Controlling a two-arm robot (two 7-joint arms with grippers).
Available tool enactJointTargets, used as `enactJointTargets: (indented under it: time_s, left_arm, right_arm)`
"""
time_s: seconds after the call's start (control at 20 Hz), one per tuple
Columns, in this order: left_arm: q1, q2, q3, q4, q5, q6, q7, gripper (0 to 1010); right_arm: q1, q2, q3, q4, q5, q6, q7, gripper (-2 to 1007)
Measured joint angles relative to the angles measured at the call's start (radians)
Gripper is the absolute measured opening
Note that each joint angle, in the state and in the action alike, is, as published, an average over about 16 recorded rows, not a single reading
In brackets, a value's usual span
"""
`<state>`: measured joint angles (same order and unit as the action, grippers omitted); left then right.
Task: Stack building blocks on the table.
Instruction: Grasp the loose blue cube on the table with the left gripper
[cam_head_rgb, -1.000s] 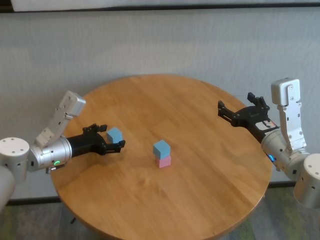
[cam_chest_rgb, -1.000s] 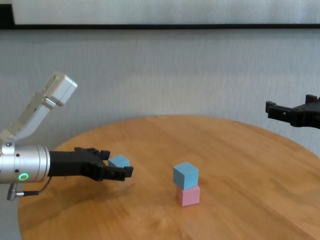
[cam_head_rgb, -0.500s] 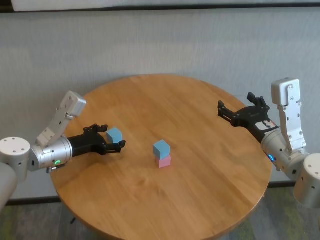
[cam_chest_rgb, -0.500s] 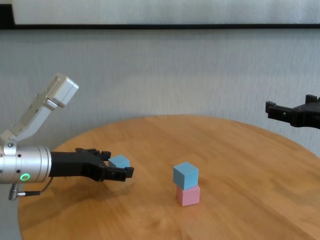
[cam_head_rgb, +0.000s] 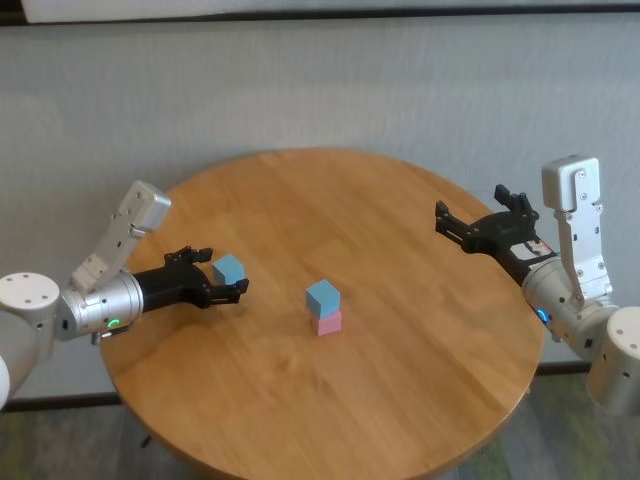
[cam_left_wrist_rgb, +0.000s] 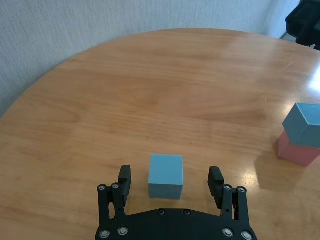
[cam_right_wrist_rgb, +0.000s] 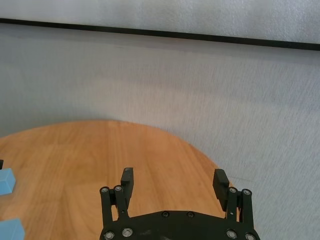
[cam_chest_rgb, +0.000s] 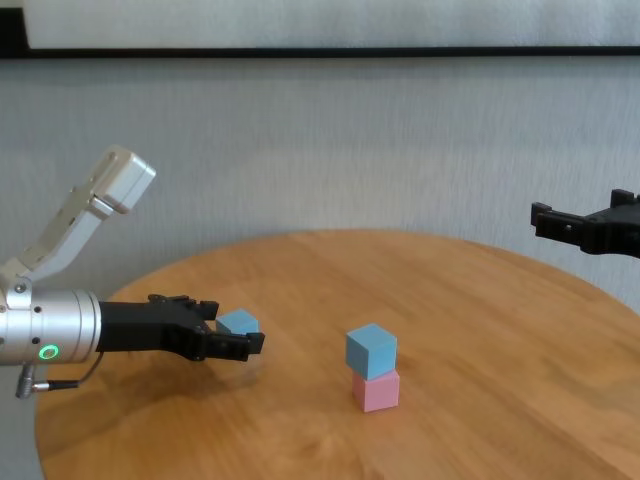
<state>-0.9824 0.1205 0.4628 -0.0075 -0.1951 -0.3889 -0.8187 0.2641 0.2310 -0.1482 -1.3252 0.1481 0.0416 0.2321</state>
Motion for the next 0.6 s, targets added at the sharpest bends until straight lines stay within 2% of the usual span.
enactJointTargets:
  time_s: [0.15,0.6]
  left_arm:
    - [-0.01,-0.004,0.006,0.021,-0.004,-0.01,-0.001,1002]
    - [0.018,0.007,-0.017,-0.039,0.014,0.018,0.003,1001]
  right_arm:
    - [0.0,0.0,0.0,0.0,0.0,0.0,0.0,1004]
    - [0.0,0.0,0.0,0.0,0.0,0.0,0.0,1003]
